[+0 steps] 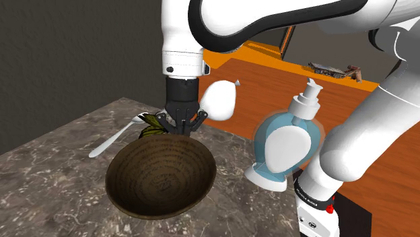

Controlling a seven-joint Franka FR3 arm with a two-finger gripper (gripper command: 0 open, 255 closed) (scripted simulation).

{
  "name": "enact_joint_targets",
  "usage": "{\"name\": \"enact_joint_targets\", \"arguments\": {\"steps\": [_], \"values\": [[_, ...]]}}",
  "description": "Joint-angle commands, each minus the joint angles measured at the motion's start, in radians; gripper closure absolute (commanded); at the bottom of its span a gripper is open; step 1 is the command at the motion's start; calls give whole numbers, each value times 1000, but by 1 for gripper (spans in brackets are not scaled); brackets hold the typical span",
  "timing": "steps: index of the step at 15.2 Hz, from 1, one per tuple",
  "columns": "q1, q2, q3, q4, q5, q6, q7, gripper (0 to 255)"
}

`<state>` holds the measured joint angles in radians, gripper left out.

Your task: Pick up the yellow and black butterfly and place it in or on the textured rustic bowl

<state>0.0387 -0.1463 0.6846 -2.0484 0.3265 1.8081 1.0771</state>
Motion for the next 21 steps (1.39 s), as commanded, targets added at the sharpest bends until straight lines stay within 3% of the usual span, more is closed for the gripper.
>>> {"name": "enact_joint_targets", "arguments": {"steps": [1,2,11,21], "values": [[0,0,0,0,0,0,0,255],[0,0,0,0,0,0,0,0],[-29,279,-16,361,-131,-69,153,0],[-18,279,-11,263,-127,32,149,0]]}}
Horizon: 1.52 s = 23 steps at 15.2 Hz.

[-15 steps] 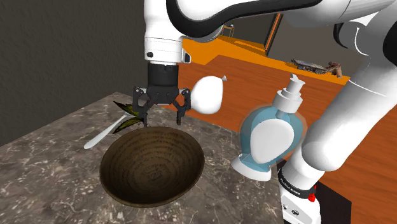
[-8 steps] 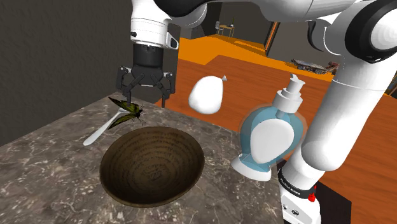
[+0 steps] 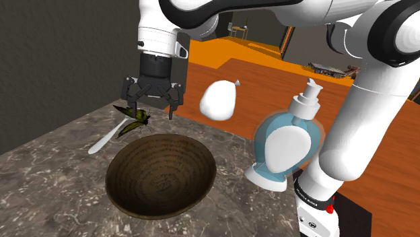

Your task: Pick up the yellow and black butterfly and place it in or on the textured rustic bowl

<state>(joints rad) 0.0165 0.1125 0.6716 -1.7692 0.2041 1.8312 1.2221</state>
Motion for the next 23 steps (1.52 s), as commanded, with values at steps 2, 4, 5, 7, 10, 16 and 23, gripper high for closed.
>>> {"name": "enact_joint_targets", "arguments": {"steps": [2,4,5,7,10,16,23], "values": [[5,20,1,-16,-4,9,4,0],[6,20,1,-16,-4,9,4,0],[6,20,1,-16,-4,9,4,0],[4,16,0,-22,-1,11,0,255],[0,18,-3,-9,-3,-2,-4,255],[4,21,3,-16,-4,9,4,255],[3,11,2,67,-3,-81,21,255]]}}
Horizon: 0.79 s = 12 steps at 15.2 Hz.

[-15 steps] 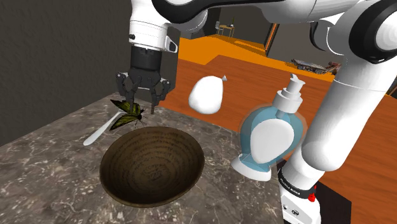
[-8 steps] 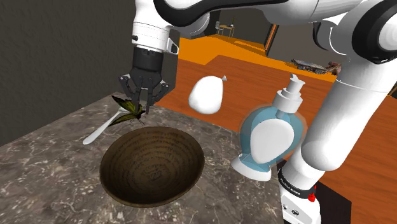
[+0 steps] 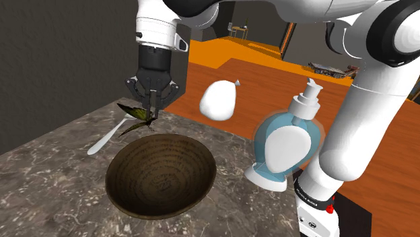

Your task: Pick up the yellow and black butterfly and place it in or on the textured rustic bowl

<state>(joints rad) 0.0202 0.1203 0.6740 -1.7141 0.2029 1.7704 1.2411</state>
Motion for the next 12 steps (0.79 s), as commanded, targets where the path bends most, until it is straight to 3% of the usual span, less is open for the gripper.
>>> {"name": "enact_joint_targets", "arguments": {"steps": [1,12], "values": [[0,3,0,25,-2,-33,5,255],[7,20,3,189,-15,-178,45,255]]}}
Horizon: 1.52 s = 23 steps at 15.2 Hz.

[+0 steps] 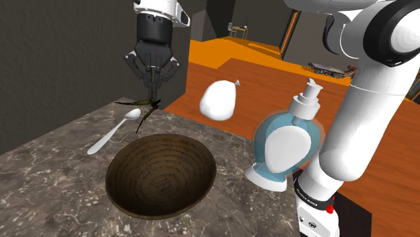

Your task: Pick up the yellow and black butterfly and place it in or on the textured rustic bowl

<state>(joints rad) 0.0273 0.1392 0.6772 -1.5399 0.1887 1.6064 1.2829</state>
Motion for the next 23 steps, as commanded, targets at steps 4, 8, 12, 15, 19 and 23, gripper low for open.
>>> {"name": "enact_joint_targets", "arguments": {"steps": [4,8,12,15,19,23], "values": [[3,9,1,51,-6,-42,11,255],[97,-9,37,93,-165,-68,210,0],[109,-23,41,46,-184,-32,237,0],[105,-36,40,-8,-175,12,231,0],[103,-42,39,-35,-172,35,228,0],[103,-41,39,-35,-172,35,228,0]]}}
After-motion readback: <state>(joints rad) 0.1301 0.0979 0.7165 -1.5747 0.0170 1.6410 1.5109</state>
